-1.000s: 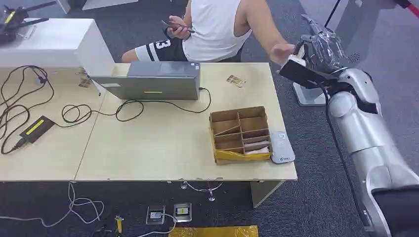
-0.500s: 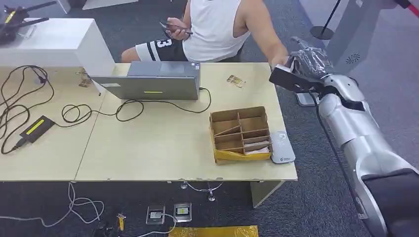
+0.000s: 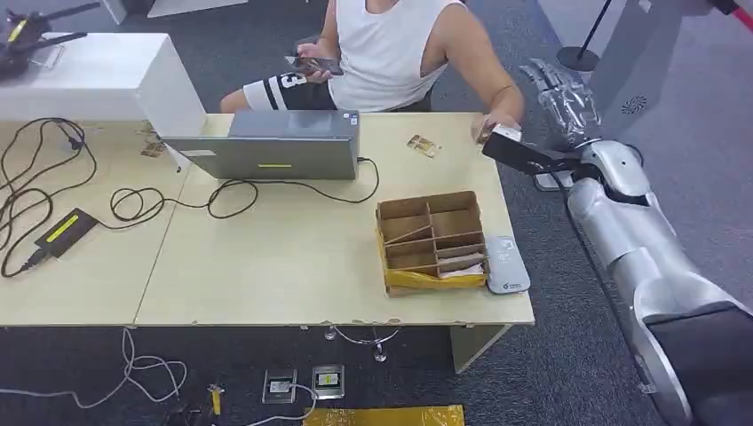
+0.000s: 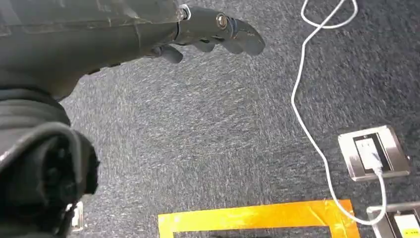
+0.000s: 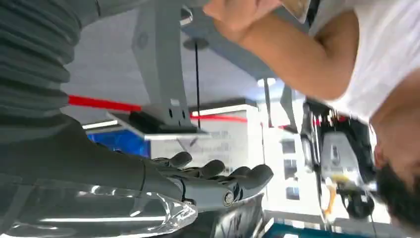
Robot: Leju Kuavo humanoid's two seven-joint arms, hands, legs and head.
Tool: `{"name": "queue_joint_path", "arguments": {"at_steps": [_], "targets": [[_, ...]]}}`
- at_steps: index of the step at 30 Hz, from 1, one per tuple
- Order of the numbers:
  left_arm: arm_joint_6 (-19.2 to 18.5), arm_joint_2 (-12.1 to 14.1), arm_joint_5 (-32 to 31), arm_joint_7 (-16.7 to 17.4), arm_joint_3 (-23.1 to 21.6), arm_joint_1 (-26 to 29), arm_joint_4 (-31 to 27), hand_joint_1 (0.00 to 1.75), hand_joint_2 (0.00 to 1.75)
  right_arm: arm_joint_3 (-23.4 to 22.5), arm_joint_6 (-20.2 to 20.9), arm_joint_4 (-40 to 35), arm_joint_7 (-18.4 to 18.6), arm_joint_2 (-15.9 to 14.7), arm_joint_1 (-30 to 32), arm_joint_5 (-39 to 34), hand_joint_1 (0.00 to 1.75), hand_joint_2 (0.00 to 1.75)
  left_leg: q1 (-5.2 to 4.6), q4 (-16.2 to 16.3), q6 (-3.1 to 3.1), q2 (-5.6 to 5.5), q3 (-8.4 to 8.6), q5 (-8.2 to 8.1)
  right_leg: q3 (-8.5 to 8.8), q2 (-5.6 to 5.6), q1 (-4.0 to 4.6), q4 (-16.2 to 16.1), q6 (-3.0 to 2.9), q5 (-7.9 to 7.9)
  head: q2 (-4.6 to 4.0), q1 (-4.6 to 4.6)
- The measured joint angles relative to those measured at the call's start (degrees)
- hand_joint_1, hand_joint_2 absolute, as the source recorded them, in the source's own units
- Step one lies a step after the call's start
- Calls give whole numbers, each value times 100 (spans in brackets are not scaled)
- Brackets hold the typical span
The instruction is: Pass the card to the sensor for recognition and then transmit it.
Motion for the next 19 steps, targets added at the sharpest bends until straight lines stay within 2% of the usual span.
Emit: {"name": "queue_joint_path", "arguments": {"at_steps": [1, 5, 8, 14, 19], "targets": [[70, -2, 70, 0, 0, 19, 0, 0, 0, 11, -380, 0, -76, -9, -12, -18, 0, 175, 0, 0, 0, 2, 1, 0, -1, 1, 0, -1, 0, 0, 0, 2], [286, -13, 338, -85, 2, 122, 0, 0, 0, -61, -1093, -56, -223, -214, -10, -362, 0, 175, -1, 3, 0, 0, 4, 0, -4, -2, 0, -5, 0, 0, 0, 0], [426, -13, 507, -199, 13, 245, 4, 0, 0, -442, -1273, -313, -284, -575, 193, -645, 0, 175, -1, 2, 3, -4, 3, -3, 5, -8, -1, -11, 0, 0, 0, 4], [664, 4, 693, -359, 26, 414, 9, 0, 0, -1715, -1286, -691, -511, -1286, 734, -408, 0, 175, -5, 4, 11, -3, 4, -9, 6, -7, -4, -17, 1, 0, 0, 0], [798, 42, 822, -422, 28, 503, 13, 0, 0, -3267, -1288, -905, -682, -1731, 1334, -126, 0, 175, -4, 4, 11, -13, 3, -14, 4, -18, -3, -18, 2, -2, 0, -2]]}}
